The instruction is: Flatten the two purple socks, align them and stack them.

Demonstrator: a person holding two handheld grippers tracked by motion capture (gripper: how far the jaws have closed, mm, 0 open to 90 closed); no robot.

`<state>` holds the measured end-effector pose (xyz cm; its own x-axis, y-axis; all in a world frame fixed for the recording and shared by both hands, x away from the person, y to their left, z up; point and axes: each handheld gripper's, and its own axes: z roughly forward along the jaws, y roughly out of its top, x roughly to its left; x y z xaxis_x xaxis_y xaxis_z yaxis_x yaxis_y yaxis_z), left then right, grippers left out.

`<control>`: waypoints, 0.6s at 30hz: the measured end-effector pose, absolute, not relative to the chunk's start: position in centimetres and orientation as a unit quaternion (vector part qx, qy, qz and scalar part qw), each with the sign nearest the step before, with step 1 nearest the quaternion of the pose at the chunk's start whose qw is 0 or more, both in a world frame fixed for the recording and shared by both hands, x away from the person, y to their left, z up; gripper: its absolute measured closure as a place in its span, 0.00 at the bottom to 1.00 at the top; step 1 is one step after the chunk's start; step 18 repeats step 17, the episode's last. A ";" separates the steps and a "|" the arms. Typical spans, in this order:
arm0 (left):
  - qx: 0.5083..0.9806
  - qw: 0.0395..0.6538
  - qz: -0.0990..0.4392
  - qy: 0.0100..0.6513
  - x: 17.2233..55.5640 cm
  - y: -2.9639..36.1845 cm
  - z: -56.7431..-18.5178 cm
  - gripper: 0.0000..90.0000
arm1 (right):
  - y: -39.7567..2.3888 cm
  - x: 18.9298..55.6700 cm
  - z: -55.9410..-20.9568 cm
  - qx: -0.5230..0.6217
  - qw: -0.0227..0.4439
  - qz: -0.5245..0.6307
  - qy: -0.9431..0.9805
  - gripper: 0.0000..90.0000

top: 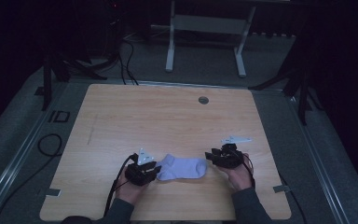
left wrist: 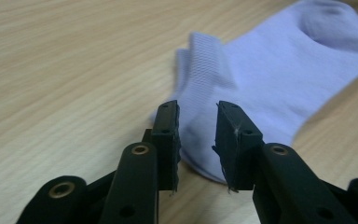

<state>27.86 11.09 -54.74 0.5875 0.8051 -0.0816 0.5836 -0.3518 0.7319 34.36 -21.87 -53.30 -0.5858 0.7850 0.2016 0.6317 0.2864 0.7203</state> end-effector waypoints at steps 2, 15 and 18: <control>0.807 0.374 0.147 0.433 28.0 11.3 -54.7 0.75 | -22.1 34.4 -53.4 0.448 0.098 0.396 0.795 0.64; 0.786 0.369 0.166 0.468 29.9 13.6 -54.5 0.72 | -24.3 35.1 -53.9 0.476 0.119 0.379 0.785 0.61; 0.784 0.368 0.167 0.471 30.1 13.7 -54.5 0.71 | -24.5 35.1 -54.0 0.478 0.122 0.377 0.784 0.60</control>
